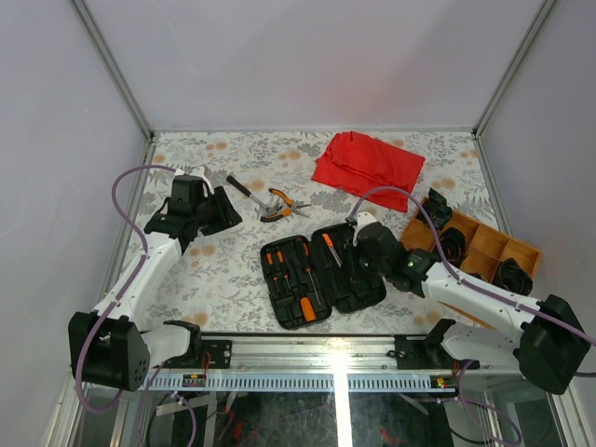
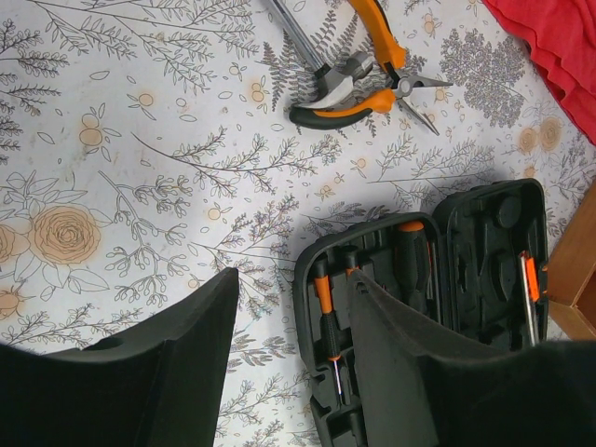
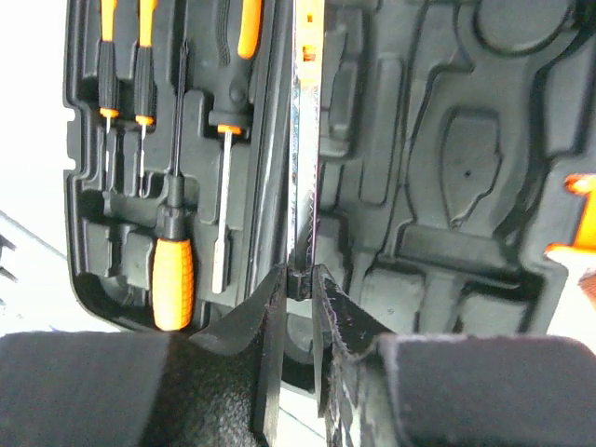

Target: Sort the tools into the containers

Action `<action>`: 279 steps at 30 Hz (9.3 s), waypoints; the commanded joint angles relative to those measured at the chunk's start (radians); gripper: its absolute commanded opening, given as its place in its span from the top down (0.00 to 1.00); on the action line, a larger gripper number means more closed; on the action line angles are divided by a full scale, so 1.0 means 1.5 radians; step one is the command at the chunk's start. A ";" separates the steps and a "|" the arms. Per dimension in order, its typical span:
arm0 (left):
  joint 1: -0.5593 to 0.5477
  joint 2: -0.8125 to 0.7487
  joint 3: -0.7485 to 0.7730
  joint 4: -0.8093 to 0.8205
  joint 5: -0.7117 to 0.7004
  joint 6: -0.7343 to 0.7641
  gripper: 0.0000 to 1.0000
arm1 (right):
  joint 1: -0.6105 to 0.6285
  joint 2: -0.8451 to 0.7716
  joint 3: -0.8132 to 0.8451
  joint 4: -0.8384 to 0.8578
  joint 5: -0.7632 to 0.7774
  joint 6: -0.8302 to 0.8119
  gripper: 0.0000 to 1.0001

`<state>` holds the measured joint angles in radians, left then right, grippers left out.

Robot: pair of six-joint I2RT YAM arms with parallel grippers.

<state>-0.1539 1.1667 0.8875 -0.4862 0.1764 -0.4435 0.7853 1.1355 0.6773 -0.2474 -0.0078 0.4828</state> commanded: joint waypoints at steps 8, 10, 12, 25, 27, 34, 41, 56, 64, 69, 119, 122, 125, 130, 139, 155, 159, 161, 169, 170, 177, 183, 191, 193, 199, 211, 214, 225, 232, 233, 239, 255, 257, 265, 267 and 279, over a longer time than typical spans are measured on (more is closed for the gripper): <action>0.007 0.000 -0.009 0.023 -0.004 0.011 0.51 | 0.023 -0.033 -0.122 0.146 -0.017 0.173 0.90; 0.007 0.000 -0.009 0.023 -0.002 0.011 0.51 | 0.022 -0.021 -0.121 0.157 -0.030 0.176 0.89; 0.007 0.003 -0.008 0.024 0.002 0.011 0.51 | 0.022 -0.011 -0.120 0.162 -0.036 0.179 0.89; 0.008 0.009 -0.008 0.023 0.010 0.012 0.52 | 0.022 0.031 -0.109 0.190 -0.054 0.182 0.85; 0.008 0.008 -0.009 0.024 0.011 0.012 0.52 | 0.023 0.041 -0.103 0.182 -0.054 0.182 0.82; 0.008 0.005 -0.011 0.023 0.008 0.012 0.52 | 0.023 0.046 -0.097 0.176 -0.053 0.179 0.61; 0.008 0.007 -0.011 0.023 0.007 0.012 0.51 | 0.023 0.027 -0.072 0.131 -0.011 0.144 0.56; 0.008 0.006 -0.012 0.024 0.006 0.011 0.52 | 0.013 0.116 0.047 0.060 0.005 0.023 0.74; 0.008 0.010 -0.012 0.024 0.008 0.009 0.52 | 0.003 0.179 0.070 0.061 -0.019 0.009 0.83; 0.008 0.008 -0.012 0.025 0.005 0.009 0.52 | 0.000 0.184 0.068 0.063 -0.020 0.002 0.84; 0.008 0.009 -0.013 0.026 0.008 0.009 0.54 | -0.019 0.285 0.035 0.071 -0.052 -0.007 0.92; 0.008 0.008 -0.014 0.026 0.010 0.009 0.54 | -0.020 0.228 0.051 0.062 -0.045 -0.016 0.81; 0.008 0.007 -0.014 0.026 0.010 0.009 0.54 | -0.020 0.178 0.079 0.057 -0.037 -0.026 0.69; 0.008 0.004 -0.015 0.026 0.007 0.009 0.54 | -0.020 0.121 0.123 0.062 0.014 -0.068 0.61; 0.007 0.002 -0.015 0.025 0.005 0.010 0.54 | -0.023 0.255 0.296 0.035 -0.019 -0.252 0.51; 0.008 0.007 -0.017 0.027 0.007 0.009 0.54 | -0.052 0.583 0.615 -0.051 -0.148 -0.523 0.31; 0.008 0.010 -0.016 0.027 0.010 0.010 0.55 | -0.052 0.651 0.693 -0.108 -0.154 -0.578 0.30; 0.008 0.009 -0.015 0.026 0.010 0.010 0.55 | -0.053 0.677 0.729 -0.130 -0.147 -0.604 0.29; 0.007 0.012 -0.016 0.026 0.015 0.011 0.56 | -0.063 0.752 0.811 -0.173 -0.124 -0.673 0.20; 0.008 0.013 -0.016 0.026 0.016 0.011 0.56 | -0.064 0.760 0.816 -0.174 -0.127 -0.678 0.19; 0.008 0.010 -0.016 0.024 0.014 0.013 0.56 | -0.071 0.823 0.878 -0.206 -0.144 -0.707 0.16; 0.008 0.014 -0.014 0.024 0.020 0.013 0.56 | -0.076 0.880 0.959 -0.274 -0.155 -0.730 0.17; 0.008 0.014 -0.014 0.023 0.021 0.013 0.56 | -0.091 0.912 0.988 -0.372 -0.206 -0.728 0.48; 0.009 0.014 -0.013 0.024 0.022 0.013 0.56 | -0.091 0.908 0.975 -0.377 -0.201 -0.721 0.53; 0.008 0.011 -0.015 0.023 0.022 0.013 0.56 | -0.092 0.847 0.878 -0.327 -0.159 -0.704 0.65; 0.008 0.012 -0.014 0.024 0.024 0.013 0.57 | -0.093 0.791 0.822 -0.279 -0.073 -0.686 0.93; 0.008 0.010 -0.013 0.024 0.023 0.013 0.57 | -0.094 0.768 0.809 -0.251 -0.038 -0.668 0.98; 0.008 0.011 -0.013 0.024 0.024 0.012 0.57 | -0.094 0.674 0.782 -0.245 -0.010 -0.671 1.00; 0.008 0.014 -0.013 0.023 0.024 0.013 0.57 | -0.094 0.628 0.759 -0.265 -0.002 -0.662 1.00; 0.008 0.014 -0.013 0.023 0.024 0.013 0.57 | -0.094 0.620 0.752 -0.266 -0.001 -0.653 1.00; 0.008 0.016 -0.012 0.024 0.026 0.013 0.57 | -0.093 0.575 0.694 -0.276 -0.003 -0.585 1.00; 0.008 0.020 -0.012 0.024 0.030 0.012 0.57 | -0.093 0.345 0.410 -0.170 0.057 -0.306 1.00; 0.008 0.020 -0.013 0.025 0.031 0.012 0.57 | -0.093 0.309 0.373 -0.159 0.067 -0.275 1.00; 0.008 0.018 -0.014 0.027 0.035 0.012 0.57 | -0.093 0.189 0.215 -0.114 0.076 -0.169 1.00; 0.008 0.019 -0.013 0.027 0.036 0.012 0.57 | -0.093 0.161 0.187 -0.114 0.076 -0.151 1.00; 0.008 0.021 -0.013 0.029 0.042 0.011 0.57 | -0.092 0.053 0.053 -0.120 0.018 -0.066 1.00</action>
<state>-0.1493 1.1942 0.8722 -0.4854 0.2211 -0.4435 0.6514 1.2583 0.7868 -0.4500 0.0589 0.3122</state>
